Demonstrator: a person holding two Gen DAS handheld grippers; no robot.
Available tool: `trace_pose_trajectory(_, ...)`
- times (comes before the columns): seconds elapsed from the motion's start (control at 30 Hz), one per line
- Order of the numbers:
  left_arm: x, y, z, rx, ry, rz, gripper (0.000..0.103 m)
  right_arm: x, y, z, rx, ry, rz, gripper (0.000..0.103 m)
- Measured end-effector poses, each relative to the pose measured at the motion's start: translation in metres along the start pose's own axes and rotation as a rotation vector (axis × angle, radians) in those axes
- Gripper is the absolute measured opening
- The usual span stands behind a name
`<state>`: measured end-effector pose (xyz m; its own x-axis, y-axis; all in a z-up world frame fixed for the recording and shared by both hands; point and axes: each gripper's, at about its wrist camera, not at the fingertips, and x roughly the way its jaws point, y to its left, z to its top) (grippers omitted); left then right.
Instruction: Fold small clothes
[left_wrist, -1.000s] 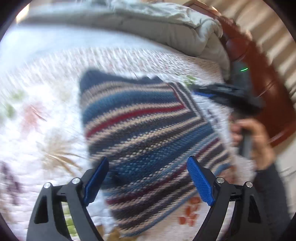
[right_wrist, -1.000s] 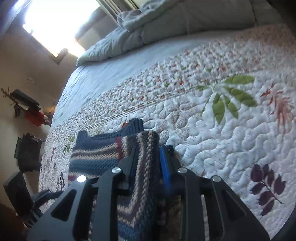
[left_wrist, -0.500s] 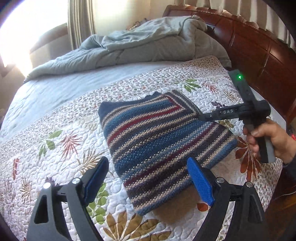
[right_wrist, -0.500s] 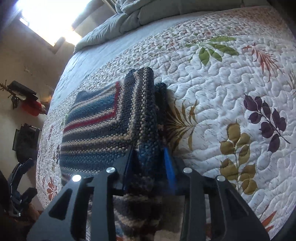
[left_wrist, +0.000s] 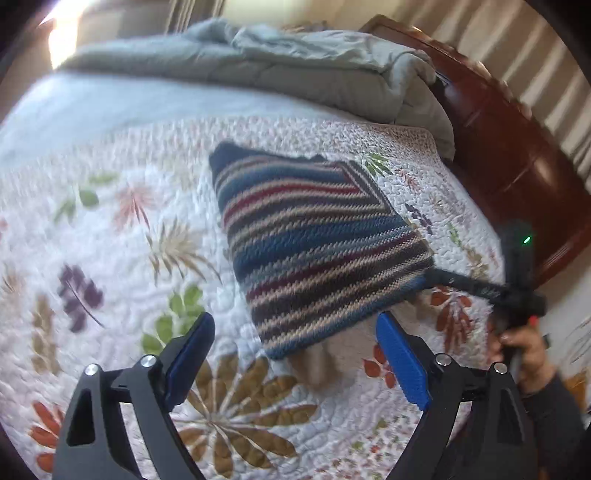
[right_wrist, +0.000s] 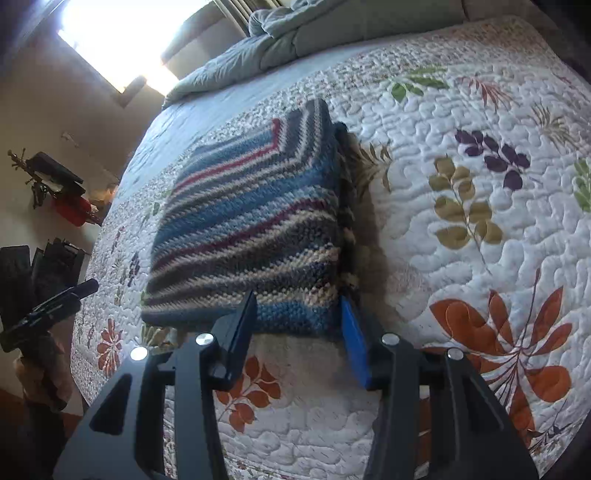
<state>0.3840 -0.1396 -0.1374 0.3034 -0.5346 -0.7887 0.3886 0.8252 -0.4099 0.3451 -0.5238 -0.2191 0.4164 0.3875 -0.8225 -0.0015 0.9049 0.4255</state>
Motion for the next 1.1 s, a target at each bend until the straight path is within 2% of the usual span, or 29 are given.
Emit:
trace_pose_trajectory(0.03,0.006,0.011,-0.001,-0.041,0.023,-0.035,0.09,0.008,-0.006,0.001,0.009,0.014,-0.021,0.045)
trace_pose_trajectory(0.1,0.017,0.034,0.0,-0.134,0.06,-0.104,0.09,0.02,-0.019,-0.001,0.052,0.07,-0.002,0.046)
trace_pose_trajectory(0.17,0.026,0.052,0.003,-0.207,0.081,-0.164,0.09,0.012,-0.022,0.001,0.059,0.065,0.026,0.048)
trace_pose_trajectory(0.23,0.031,0.068,0.01,-0.251,0.077,-0.192,0.091,-0.006,-0.022,0.01,0.052,0.027,0.064,0.051)
trace_pose_trajectory(0.27,0.034,0.074,0.016,-0.26,0.075,-0.207,0.092,-0.014,-0.026,0.018,0.072,0.012,0.087,0.063)
trace_pose_trajectory(0.3,0.037,0.079,0.02,-0.269,0.071,-0.221,0.092,-0.018,-0.03,0.025,0.09,0.005,0.103,0.08)
trace_pose_trajectory(0.37,0.048,0.09,0.032,-0.306,0.076,-0.269,0.093,-0.017,-0.04,0.043,0.145,0.012,0.147,0.099)
trace_pose_trajectory(0.57,0.086,0.117,0.054,-0.457,0.119,-0.458,0.097,0.045,-0.072,0.098,0.365,0.212,0.362,0.1)
trace_pose_trajectory(0.63,0.098,0.123,0.057,-0.489,0.13,-0.481,0.099,0.057,-0.073,0.11,0.359,0.229,0.356,0.1)
trace_pose_trajectory(0.8,0.125,0.131,0.06,-0.519,0.167,-0.471,0.099,0.092,-0.071,0.125,0.342,0.291,0.348,0.101)
trace_pose_trajectory(1.1,0.149,0.119,0.067,-0.485,0.207,-0.51,0.099,0.116,-0.043,0.143,0.271,0.347,0.394,0.101)
